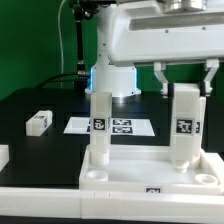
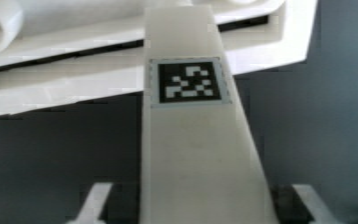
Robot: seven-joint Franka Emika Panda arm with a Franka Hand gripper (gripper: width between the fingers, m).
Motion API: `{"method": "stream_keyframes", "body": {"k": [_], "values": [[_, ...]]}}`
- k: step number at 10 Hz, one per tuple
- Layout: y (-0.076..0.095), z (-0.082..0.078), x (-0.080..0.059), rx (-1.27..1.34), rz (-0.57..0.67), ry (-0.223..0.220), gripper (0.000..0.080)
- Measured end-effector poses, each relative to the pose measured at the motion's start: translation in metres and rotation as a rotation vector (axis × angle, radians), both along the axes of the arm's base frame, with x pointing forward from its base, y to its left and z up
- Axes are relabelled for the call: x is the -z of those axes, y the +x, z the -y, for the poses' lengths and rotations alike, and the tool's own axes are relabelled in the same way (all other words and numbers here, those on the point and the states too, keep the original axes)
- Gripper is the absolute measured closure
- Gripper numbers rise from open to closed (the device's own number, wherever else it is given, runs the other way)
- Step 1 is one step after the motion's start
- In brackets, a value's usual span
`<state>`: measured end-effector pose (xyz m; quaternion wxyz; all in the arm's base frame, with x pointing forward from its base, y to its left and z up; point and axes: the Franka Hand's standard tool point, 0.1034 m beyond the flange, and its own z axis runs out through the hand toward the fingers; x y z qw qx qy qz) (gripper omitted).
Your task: Assemble desk
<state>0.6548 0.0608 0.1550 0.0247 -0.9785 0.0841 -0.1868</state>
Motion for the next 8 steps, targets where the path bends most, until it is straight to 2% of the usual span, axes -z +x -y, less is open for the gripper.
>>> {"method": "stream_keyframes", "body": {"k": [2, 6, 8], "values": [[-0.002, -0.011, 0.005, -0.045, -0.011, -0.023, 0.0508], [-0.003, -0.013, 0.006, -0.038, 0.000, -0.019, 0.0508], [-0.010, -0.030, 0.001, -0.057, 0.022, -0.012, 0.0508]]}}
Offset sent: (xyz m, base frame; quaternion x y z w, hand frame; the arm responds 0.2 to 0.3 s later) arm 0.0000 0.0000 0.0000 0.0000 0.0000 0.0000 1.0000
